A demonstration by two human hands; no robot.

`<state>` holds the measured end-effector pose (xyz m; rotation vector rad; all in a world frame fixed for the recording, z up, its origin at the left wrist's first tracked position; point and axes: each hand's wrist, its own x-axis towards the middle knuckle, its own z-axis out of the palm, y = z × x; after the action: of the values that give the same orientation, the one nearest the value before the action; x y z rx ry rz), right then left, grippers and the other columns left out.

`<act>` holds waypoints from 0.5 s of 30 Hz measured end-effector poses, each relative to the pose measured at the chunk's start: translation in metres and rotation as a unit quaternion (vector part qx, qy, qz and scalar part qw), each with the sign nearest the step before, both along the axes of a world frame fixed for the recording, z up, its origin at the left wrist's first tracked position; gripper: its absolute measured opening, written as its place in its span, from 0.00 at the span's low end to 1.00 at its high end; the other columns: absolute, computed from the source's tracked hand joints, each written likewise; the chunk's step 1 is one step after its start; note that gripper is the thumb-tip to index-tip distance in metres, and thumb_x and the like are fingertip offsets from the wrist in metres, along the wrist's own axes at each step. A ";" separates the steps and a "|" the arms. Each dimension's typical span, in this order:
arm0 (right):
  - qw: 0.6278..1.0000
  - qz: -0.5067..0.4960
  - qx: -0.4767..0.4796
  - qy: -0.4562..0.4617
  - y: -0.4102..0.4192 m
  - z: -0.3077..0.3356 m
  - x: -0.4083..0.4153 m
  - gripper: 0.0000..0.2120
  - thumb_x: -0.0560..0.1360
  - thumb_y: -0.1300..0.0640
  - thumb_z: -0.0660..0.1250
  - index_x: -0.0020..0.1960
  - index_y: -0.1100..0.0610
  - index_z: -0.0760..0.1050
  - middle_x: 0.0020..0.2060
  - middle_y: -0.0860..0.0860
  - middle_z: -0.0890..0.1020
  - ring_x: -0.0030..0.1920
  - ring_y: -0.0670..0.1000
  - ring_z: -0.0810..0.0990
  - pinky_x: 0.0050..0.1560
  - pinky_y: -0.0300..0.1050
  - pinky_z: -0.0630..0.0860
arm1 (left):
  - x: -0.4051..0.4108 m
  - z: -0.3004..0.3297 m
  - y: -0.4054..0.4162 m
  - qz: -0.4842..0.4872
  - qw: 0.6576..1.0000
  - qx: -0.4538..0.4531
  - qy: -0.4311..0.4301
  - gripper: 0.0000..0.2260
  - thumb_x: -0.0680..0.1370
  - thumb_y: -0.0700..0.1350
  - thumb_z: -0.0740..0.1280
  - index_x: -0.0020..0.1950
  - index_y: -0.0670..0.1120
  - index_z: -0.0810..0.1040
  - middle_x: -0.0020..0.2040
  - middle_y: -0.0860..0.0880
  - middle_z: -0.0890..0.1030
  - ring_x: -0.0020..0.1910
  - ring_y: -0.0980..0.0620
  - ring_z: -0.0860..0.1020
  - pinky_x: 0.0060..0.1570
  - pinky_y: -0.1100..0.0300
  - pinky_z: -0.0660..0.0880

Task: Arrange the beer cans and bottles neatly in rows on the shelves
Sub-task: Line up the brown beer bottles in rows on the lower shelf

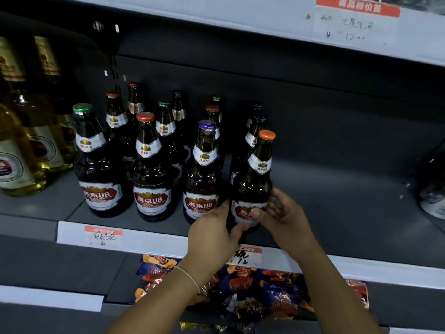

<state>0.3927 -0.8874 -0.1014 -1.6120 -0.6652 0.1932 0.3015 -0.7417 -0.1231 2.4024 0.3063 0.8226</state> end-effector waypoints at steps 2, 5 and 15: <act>1.000 -0.001 0.000 0.011 0.000 -0.005 -0.001 0.25 0.70 0.63 0.75 0.65 0.51 0.75 0.57 0.44 0.84 0.60 0.45 0.82 0.59 0.38 0.78 | 0.000 -0.002 0.001 -0.004 1.000 -0.007 -0.007 0.30 0.74 0.60 0.68 0.72 0.47 0.70 0.59 0.49 0.81 0.56 0.50 0.79 0.49 0.61 0.75; 1.000 0.001 -0.005 0.028 0.000 -0.012 -0.003 0.31 0.66 0.58 0.77 0.68 0.53 0.74 0.59 0.46 0.84 0.62 0.47 0.81 0.64 0.45 0.77 | 0.000 -0.006 0.003 -0.008 1.000 -0.008 -0.024 0.30 0.73 0.59 0.70 0.70 0.45 0.73 0.57 0.48 0.82 0.54 0.50 0.80 0.48 0.65 0.73; 1.000 -0.001 -0.001 0.024 0.002 -0.018 -0.002 0.32 0.64 0.60 0.78 0.67 0.54 0.75 0.58 0.47 0.84 0.61 0.47 0.82 0.62 0.41 0.77 | -0.001 -0.013 0.008 -0.022 0.997 -0.050 -0.060 0.28 0.71 0.58 0.69 0.65 0.43 0.77 0.54 0.49 0.84 0.49 0.53 0.82 0.49 0.63 0.79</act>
<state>0.3905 -0.8856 -0.1190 -1.6044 -0.6263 0.2299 0.3001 -0.7340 -0.1364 2.2494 0.2419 0.9054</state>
